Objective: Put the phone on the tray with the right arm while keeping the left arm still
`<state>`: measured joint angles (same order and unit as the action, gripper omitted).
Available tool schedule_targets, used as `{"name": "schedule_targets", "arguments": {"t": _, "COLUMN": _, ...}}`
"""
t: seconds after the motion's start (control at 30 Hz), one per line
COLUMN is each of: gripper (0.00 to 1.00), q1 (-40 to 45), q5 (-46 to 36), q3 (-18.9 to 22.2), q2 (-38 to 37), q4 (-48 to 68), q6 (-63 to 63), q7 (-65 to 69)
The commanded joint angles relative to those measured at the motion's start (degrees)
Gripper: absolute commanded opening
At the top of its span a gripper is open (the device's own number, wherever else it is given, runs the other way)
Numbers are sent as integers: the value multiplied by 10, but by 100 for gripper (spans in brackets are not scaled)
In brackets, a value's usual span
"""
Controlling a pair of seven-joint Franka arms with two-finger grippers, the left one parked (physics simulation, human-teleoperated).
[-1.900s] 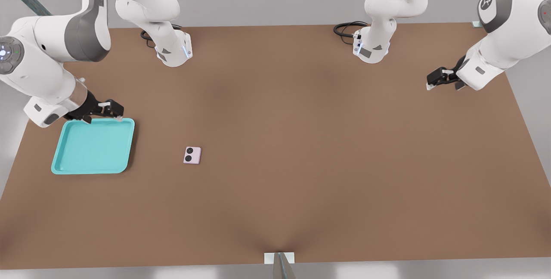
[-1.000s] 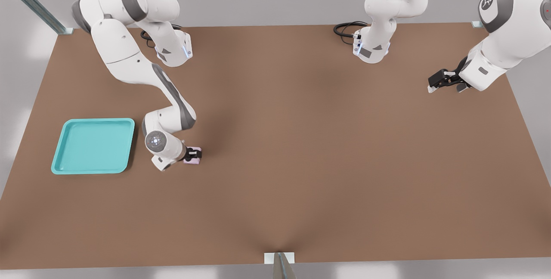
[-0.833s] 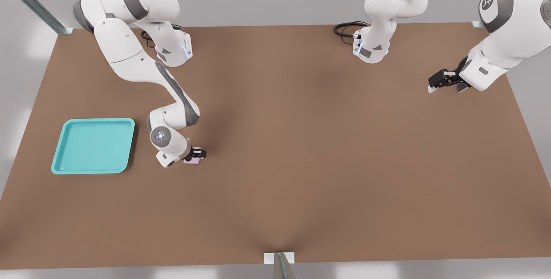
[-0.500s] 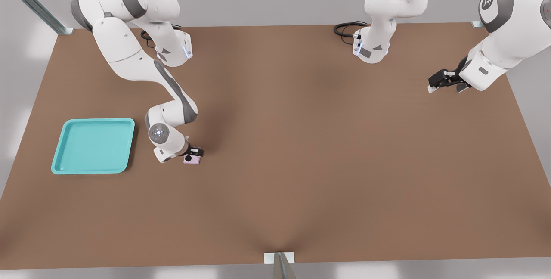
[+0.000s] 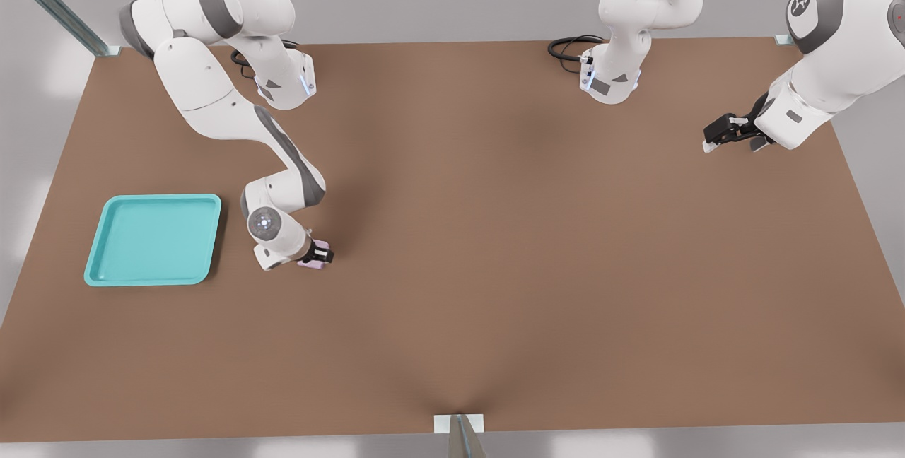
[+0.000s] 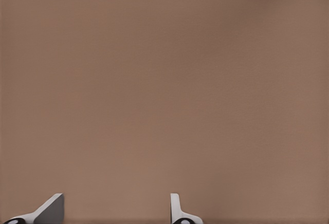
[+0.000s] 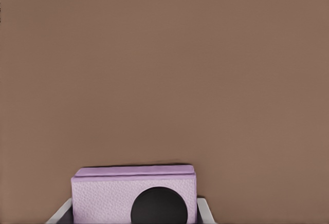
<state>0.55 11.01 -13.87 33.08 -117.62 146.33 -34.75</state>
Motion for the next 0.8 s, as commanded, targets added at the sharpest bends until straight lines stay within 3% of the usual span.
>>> {"name": "schedule_targets", "arguments": {"t": 0.0, "gripper": 86, "q1": -1, "q5": 5, "q3": 0, "q2": 0, "q4": 0, "q6": 0, "q7": -34}}
{"name": "schedule_targets", "arguments": {"t": 0.13, "gripper": 73, "q1": -1, "q5": 7, "q3": 0, "q2": -19, "q4": -3, "q6": -22, "q7": -34}}
{"name": "schedule_targets", "arguments": {"t": 0.23, "gripper": 74, "q1": 16, "q5": 8, "q3": -5, "q2": -79, "q4": -2, "q6": -72, "q7": -4}}
{"name": "schedule_targets", "arguments": {"t": 0.33, "gripper": 74, "q1": 115, "q5": 8, "q3": -7, "q2": -119, "q4": -9, "q6": -97, "q7": 170}}
{"name": "schedule_targets", "arguments": {"t": 0.5, "gripper": 74, "q1": 313, "q5": 7, "q3": -8, "q2": -122, "q4": -6, "q6": -96, "q7": 489}}
{"name": "schedule_targets", "arguments": {"t": 0.6, "gripper": 74, "q1": 389, "q5": 7, "q3": -8, "q2": -116, "q4": -9, "q6": -96, "q7": 600}}
{"name": "schedule_targets", "arguments": {"t": 0.67, "gripper": 100, "q1": 422, "q5": 7, "q3": -8, "q2": -92, "q4": -6, "q6": -92, "q7": 640}}
{"name": "schedule_targets", "arguments": {"t": 0.77, "gripper": 100, "q1": 421, "q5": 7, "q3": -9, "q2": -86, "q4": -1, "q6": -94, "q7": 635}}
